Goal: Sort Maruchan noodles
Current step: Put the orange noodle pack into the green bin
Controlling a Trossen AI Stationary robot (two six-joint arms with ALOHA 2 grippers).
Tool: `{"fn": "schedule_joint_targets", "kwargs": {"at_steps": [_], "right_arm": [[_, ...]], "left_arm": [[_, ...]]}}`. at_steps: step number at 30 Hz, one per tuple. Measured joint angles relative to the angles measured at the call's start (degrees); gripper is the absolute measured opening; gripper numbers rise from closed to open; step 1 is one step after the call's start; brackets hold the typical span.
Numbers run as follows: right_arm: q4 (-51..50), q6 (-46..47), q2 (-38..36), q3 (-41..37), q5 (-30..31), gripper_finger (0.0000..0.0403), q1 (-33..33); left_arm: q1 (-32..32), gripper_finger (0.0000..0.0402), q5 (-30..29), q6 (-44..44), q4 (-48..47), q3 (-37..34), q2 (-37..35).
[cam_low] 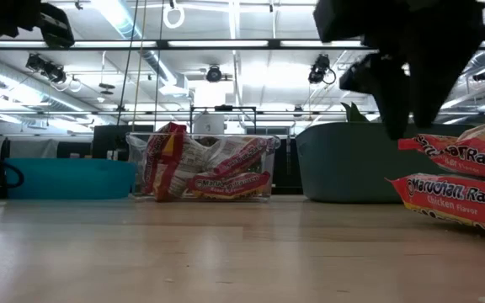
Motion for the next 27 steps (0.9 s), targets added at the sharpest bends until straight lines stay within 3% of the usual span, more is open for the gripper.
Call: {"fn": "schedule_joint_targets", "kwargs": {"at_steps": [9,19,24,27], "right_arm": [[4.9,1.2,0.0,-5.0,-1.2,0.0147,0.0],[4.7,0.0,0.0,-5.3,-1.2,0.0013,-0.4],[-2.5,-1.8,0.1,0.0,0.2,0.002,-1.5],[-10.3,-4.2,-0.1,5.5,4.4,0.0017,-2.4]], "left_arm": [[0.0,0.0023,0.0,3.5,0.2,0.0,0.0],[0.0,0.0023,0.0,1.6,0.3,0.0,0.0],[0.0,0.0023,0.1,-0.6,0.3,0.0,0.0],[0.0,0.0023,0.1,-2.5,0.3,0.0,0.0]]}}
